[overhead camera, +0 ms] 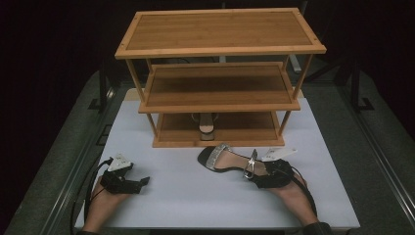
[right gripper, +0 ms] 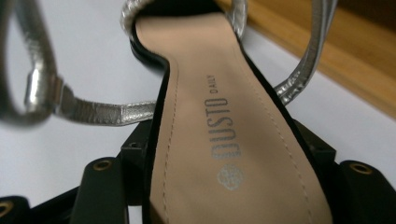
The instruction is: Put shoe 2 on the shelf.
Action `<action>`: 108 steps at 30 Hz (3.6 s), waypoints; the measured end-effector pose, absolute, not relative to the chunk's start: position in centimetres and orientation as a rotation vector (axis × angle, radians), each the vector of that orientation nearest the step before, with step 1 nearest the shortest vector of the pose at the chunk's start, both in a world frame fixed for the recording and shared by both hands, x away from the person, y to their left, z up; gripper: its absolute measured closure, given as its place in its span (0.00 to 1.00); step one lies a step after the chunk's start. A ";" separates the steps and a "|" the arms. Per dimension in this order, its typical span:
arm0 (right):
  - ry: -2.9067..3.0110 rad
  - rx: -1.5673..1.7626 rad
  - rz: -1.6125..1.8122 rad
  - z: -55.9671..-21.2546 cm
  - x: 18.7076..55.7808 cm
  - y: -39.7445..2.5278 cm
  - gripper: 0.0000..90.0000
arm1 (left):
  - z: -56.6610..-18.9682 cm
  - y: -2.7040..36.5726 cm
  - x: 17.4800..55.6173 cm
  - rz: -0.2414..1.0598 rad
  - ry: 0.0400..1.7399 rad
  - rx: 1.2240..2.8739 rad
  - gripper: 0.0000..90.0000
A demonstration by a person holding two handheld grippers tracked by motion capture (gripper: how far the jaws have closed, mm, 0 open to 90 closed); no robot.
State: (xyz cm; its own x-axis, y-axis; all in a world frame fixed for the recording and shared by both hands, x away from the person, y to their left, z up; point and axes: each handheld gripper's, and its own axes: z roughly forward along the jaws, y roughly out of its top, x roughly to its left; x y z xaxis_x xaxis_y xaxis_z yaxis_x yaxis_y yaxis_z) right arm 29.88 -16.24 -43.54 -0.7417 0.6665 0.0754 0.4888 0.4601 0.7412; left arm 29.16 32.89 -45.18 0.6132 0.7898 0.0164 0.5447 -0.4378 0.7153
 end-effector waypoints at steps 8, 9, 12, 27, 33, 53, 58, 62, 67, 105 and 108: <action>2.491 1.004 1.145 -43.4 29.7 -17.1 0.42 | -45.2 32.9 29.2 0.461 1.044 2.153 0.15; 2.499 1.006 1.134 -43.5 29.7 -17.1 0.42 | -45.2 32.9 29.2 0.461 1.044 2.153 0.15; 2.514 1.005 1.115 -43.8 29.6 -17.1 0.41 | -45.2 32.9 29.2 0.461 1.045 2.153 0.15; 2.592 0.972 1.071 -44.1 30.3 -16.1 0.42 | -45.2 32.9 29.2 0.461 1.044 2.152 0.15; 2.558 0.982 1.112 -43.6 30.0 -16.2 0.43 | -45.2 32.9 29.2 0.460 1.044 2.153 0.15; 2.291 1.166 1.133 -41.5 31.3 -20.8 0.43 | -45.2 32.9 29.2 0.460 1.044 2.151 0.15; 2.187 1.265 1.100 -41.7 33.1 -20.8 0.43 | -45.2 32.9 29.2 0.459 1.043 2.153 0.15; 2.113 1.330 1.078 -41.9 34.5 -20.1 0.43 | -45.2 32.9 29.2 0.461 1.046 2.148 0.15; 2.053 1.362 1.049 -42.1 36.2 -18.8 0.43 | -45.2 32.9 29.2 0.461 1.046 2.148 0.15; 1.925 1.516 1.012 -44.6 43.0 -14.1 0.40 | -45.2 32.9 29.2 0.458 1.045 2.152 0.15; 1.931 1.504 1.012 -44.2 42.6 -14.5 0.37 | -45.2 32.9 29.2 0.459 1.044 2.153 0.15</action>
State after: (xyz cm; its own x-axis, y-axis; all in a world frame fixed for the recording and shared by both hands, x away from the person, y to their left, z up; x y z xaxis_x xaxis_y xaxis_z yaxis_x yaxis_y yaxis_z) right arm 42.65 -14.50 -44.21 -0.2743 0.9596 0.0629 0.5981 0.1190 0.7925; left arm 29.16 32.90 -45.17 0.6138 0.7893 0.0154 0.5451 -0.4378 0.7150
